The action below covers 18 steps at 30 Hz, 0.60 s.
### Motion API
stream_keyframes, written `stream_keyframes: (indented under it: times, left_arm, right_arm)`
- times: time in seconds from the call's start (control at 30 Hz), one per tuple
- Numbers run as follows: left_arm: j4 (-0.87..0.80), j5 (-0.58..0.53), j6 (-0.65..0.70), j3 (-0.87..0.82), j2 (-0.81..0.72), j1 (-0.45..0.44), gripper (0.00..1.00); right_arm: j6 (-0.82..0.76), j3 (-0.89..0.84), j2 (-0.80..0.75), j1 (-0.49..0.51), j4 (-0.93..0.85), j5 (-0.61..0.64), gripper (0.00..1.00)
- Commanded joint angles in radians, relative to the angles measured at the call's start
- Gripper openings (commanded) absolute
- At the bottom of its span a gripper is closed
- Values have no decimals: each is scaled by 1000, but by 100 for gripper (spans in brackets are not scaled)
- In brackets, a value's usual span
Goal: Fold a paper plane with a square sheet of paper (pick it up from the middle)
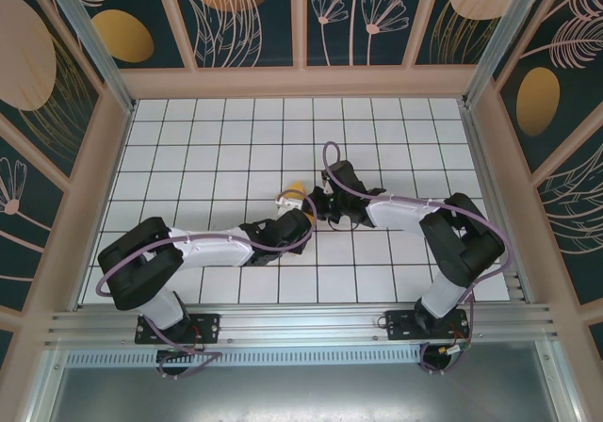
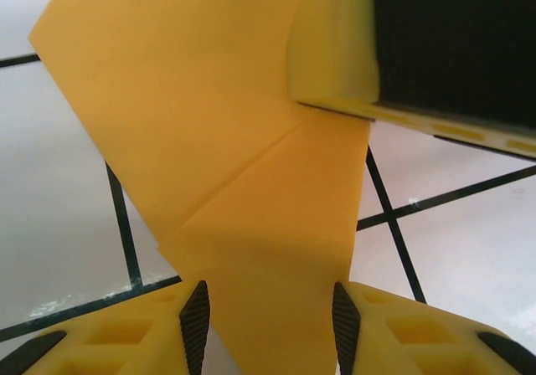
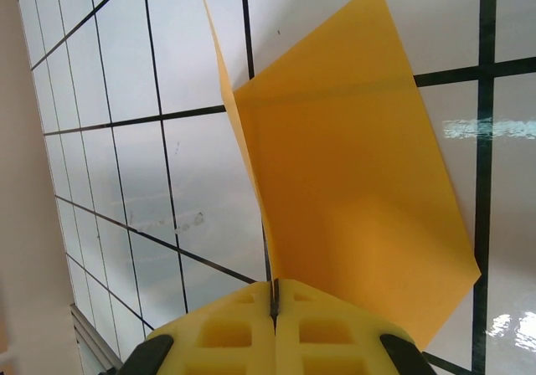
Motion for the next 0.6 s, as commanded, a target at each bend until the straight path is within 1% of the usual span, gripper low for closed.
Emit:
stream_keyframes:
  times: [0.0,0.2,0.27,0.37,0.57]
  left_arm:
    - [-60,-62,20,31,-12,-23,47]
    - [-104,-96,9,58,23,-42,47]
    - [-120,-120,-1,69,36,-53,45]
    - [-128,-137,-9,77,46,-55,40]
    - [-120,-126,9,80,48,-55,26]
  right_arm:
    - [12,26,-4,0,8,-1,4]
    - [14,29,-9,0,7,-1,5]
    - [13,29,-7,-1,9,-2,5]
    - [11,29,-7,-1,7,-2,4]
    - [6,28,-5,-2,3,-2,5]
